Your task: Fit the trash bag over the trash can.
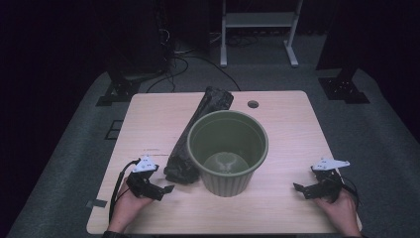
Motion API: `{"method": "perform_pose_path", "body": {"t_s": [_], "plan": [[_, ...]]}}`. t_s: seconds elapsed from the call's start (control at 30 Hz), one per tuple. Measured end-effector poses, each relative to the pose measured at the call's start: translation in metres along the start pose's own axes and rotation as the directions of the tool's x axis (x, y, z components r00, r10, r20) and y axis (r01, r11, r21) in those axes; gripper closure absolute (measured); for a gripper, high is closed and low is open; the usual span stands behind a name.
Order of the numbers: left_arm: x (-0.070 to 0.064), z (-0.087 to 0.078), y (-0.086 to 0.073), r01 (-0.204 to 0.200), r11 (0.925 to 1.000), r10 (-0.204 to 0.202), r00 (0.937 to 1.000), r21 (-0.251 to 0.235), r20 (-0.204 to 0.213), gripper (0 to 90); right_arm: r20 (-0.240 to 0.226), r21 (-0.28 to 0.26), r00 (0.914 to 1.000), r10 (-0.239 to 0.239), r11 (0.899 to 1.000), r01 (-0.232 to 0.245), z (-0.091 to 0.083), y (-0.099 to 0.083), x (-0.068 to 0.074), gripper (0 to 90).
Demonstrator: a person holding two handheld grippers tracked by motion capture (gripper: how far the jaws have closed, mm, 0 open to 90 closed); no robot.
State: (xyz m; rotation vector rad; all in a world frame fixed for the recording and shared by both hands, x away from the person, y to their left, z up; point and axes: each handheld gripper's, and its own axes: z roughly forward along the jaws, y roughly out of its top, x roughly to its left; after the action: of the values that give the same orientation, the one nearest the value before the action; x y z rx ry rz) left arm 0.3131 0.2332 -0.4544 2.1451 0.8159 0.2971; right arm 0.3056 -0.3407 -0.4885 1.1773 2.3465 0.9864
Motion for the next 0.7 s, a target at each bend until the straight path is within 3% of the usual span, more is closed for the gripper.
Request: {"method": "perform_pose_path", "body": {"t_s": [0.37,0.7], "plan": [[0.002,0.006,0.022,0.012,0.9994,-0.013,0.9998,-0.031,-0.018,0.0,0.0,0.0,1.0,0.0,1.0,0.0,0.0,0.0,0.0,0.0],[0.003,0.022,0.039,0.023,0.9987,-0.024,0.9993,-0.046,-0.027,0.0,0.0,0.0,1.0,0.0,1.0,0.0,0.0,0.0,0.0,0.0]]}}
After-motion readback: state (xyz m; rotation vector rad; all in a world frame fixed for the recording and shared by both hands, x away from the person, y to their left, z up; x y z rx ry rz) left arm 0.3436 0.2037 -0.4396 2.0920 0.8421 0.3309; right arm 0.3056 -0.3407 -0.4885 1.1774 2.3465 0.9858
